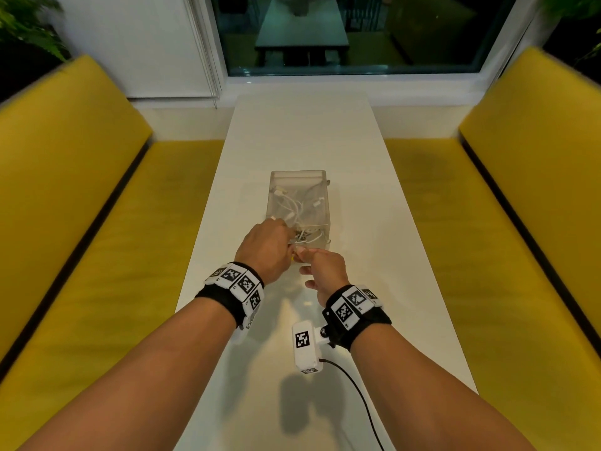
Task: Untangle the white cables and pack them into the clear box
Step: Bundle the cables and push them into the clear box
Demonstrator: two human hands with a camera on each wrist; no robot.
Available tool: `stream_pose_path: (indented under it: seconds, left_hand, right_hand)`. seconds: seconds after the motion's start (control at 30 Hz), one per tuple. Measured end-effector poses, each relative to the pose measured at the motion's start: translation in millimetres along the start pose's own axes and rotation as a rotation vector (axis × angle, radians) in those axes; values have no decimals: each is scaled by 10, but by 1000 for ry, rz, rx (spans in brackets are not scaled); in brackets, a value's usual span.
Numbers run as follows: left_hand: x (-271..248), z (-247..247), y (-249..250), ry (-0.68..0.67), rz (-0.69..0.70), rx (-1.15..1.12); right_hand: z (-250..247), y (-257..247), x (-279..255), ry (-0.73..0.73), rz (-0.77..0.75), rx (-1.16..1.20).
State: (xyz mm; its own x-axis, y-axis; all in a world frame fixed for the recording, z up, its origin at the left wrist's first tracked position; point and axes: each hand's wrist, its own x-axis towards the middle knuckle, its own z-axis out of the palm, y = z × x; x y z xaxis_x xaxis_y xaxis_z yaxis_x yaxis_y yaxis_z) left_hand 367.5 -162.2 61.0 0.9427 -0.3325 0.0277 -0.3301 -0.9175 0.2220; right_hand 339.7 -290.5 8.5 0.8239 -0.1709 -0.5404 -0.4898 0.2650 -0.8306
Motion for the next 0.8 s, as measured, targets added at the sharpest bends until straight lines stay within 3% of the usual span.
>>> stream_pose_path:
  seconds: [0.17, 0.4, 0.53, 0.8]
  left_hand:
    - [-21, 88, -3, -45, -23, 59]
    - [-45, 106, -92, 133, -50, -69]
    - [-6, 99, -167, 173, -34, -34]
    - [88, 59, -157, 144, -54, -7]
  right_hand:
    - [8, -31, 36, 1, -9, -1]
    - [1, -74, 74, -18, -14, -7]
    - [14, -106, 120, 6, -14, -12]
    - [52, -121, 154, 18, -19, -13]
